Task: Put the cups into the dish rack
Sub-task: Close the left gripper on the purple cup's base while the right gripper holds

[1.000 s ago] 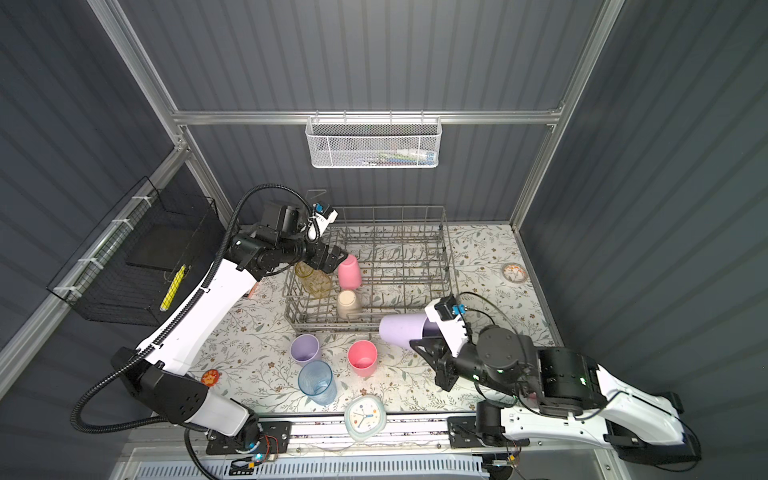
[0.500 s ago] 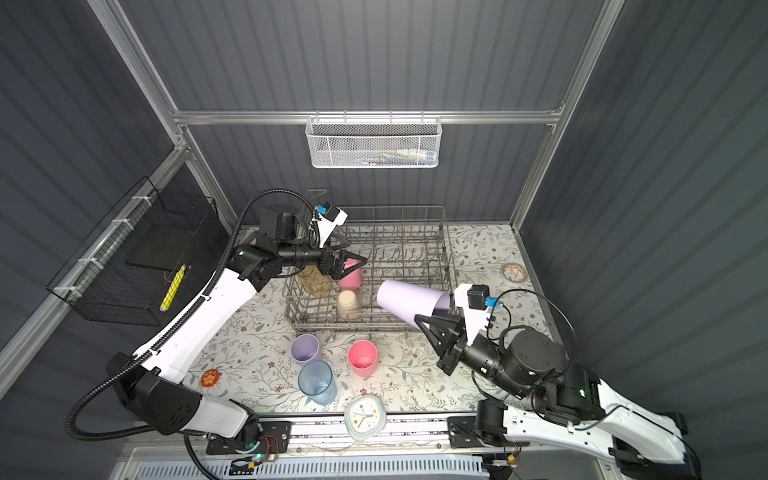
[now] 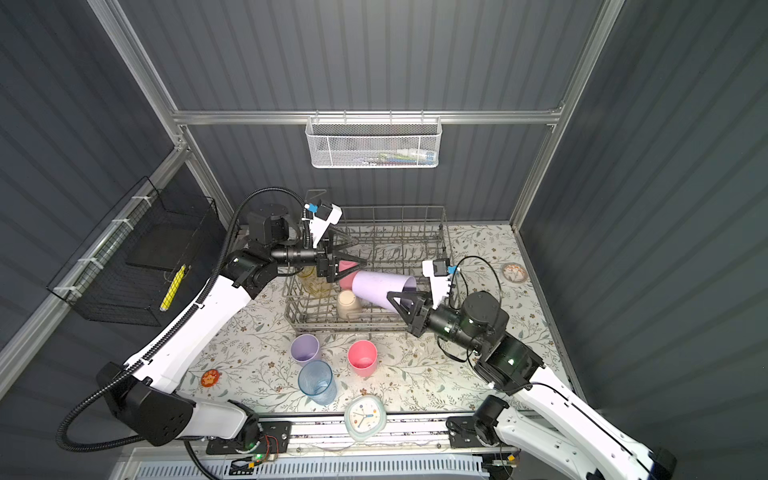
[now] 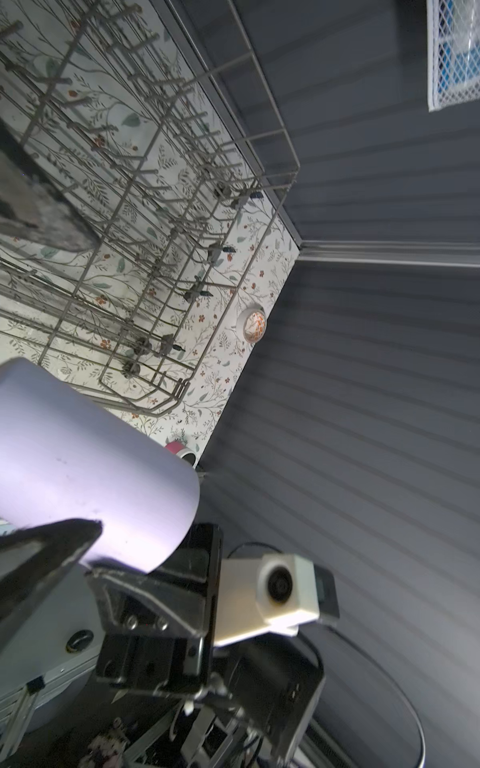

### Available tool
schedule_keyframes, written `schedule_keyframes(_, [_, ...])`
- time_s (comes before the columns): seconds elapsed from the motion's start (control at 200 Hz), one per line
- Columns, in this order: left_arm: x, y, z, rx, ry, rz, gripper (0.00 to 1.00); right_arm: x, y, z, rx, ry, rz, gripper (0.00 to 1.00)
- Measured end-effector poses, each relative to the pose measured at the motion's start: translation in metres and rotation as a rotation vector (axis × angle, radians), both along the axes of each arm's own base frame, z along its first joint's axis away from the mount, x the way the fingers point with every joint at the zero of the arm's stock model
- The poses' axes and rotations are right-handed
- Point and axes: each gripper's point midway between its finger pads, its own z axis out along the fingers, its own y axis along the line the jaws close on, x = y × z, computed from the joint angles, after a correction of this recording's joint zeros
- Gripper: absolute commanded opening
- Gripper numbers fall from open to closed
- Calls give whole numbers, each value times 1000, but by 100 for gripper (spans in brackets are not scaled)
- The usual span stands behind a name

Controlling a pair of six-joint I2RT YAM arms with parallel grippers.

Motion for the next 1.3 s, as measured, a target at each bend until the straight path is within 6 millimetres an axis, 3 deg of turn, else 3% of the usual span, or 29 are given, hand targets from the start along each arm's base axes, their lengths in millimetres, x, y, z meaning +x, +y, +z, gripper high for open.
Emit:
schedule_keyframes(0.155, [-12,-2,1,-28,15,-77,100,4,1,7,85,11,70,0])
schedule_keyframes(0.43, [-34,-3,4,-56,34,-204,100,4,-2,37,197,-35,164,0])
schedule_keyframes(0.765, [-40,-3,-1,-55,61,-255,95,19,11,32,231,13,238,0])
schedule_keyframes(1.021, [-40,-3,-3,-51,58,-262,94,22,8,35,247,13,245,0])
schedule_keyframes(1.301, [-39,-3,-7,-46,57,-263,82,22,5,38,255,13,255,0])
